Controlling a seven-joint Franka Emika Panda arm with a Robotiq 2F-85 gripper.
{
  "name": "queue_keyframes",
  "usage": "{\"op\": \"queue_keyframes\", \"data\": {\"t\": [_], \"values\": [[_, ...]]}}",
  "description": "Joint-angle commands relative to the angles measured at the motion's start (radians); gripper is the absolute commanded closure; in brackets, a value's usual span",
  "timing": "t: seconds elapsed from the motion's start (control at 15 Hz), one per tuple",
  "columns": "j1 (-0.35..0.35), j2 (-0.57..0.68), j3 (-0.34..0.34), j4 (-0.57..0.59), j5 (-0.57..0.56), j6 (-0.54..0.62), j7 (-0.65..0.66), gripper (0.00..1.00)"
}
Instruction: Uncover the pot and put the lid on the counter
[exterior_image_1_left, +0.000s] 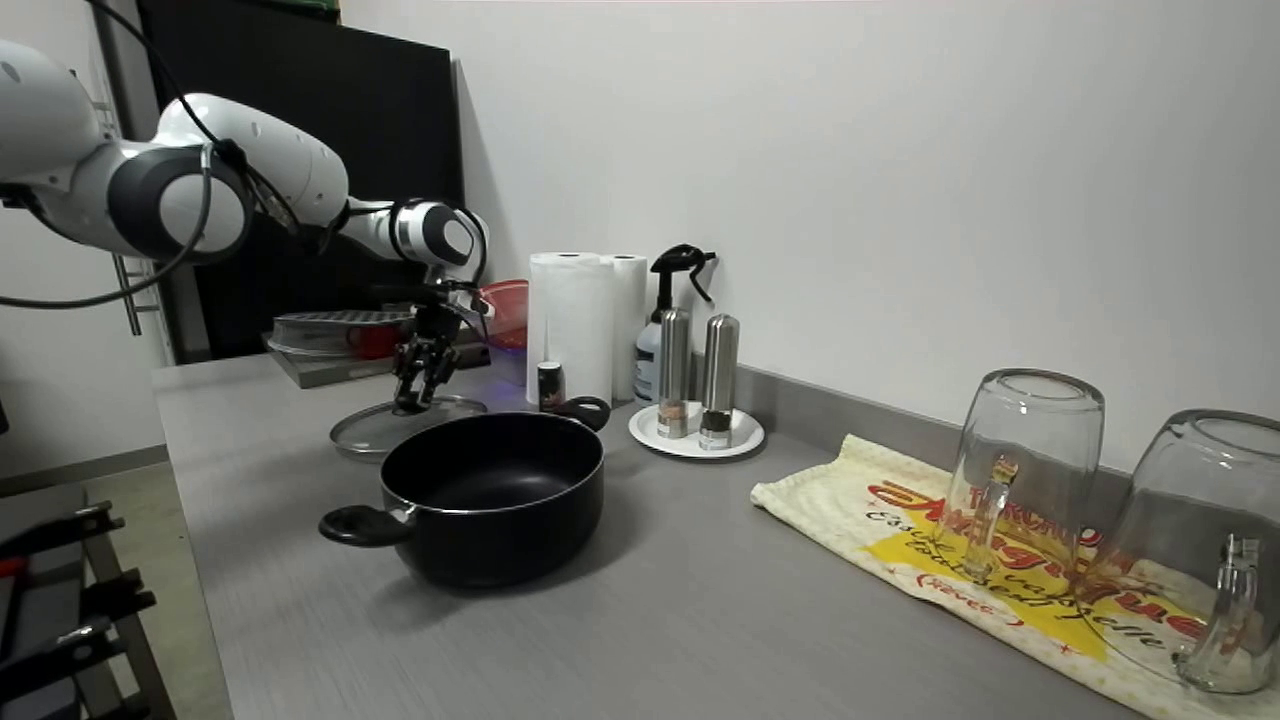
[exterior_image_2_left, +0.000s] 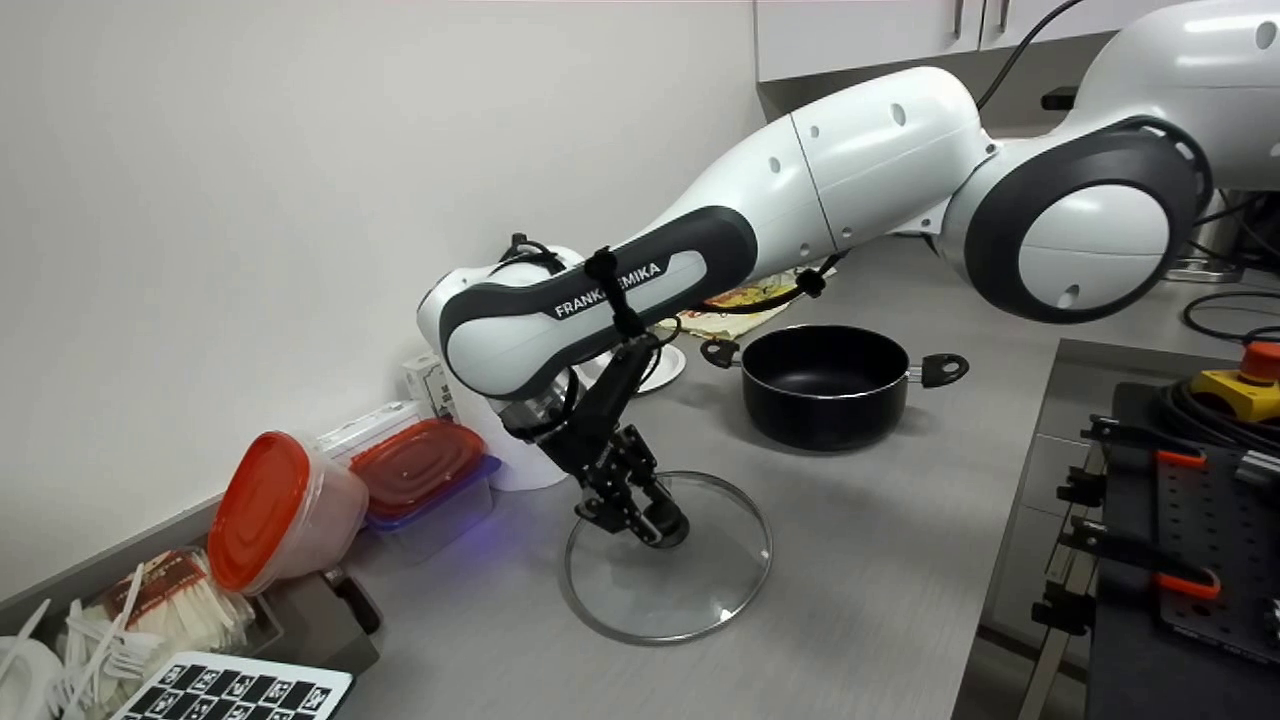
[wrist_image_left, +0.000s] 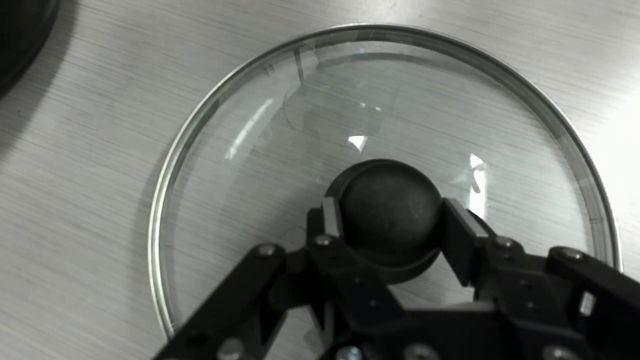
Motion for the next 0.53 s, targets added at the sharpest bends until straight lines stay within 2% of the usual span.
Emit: {"op": "queue_keyframes", "data": {"t": [0.0, 0.07, 0.13, 0.27, 0.33, 0.47], "values": [[0.004, 0.011, -0.013, 0.021, 0.012, -0.010, -0.003, 0.50], [0.004, 0.011, -0.013, 0.021, 0.012, -0.010, -0.003, 0.50], [0.004, 0.011, -0.013, 0.021, 0.012, -0.010, -0.003, 0.25], [-0.003, 0.005, -0.013, 0.027, 0.015, -0.008, 0.005, 0.17], [0.002, 0.007, -0.015, 0.013, 0.011, -0.005, -0.003, 0.36], [-0.002, -0.007, -0.016, -0.010, 0.011, 0.007, -0.002, 0.21]]}}
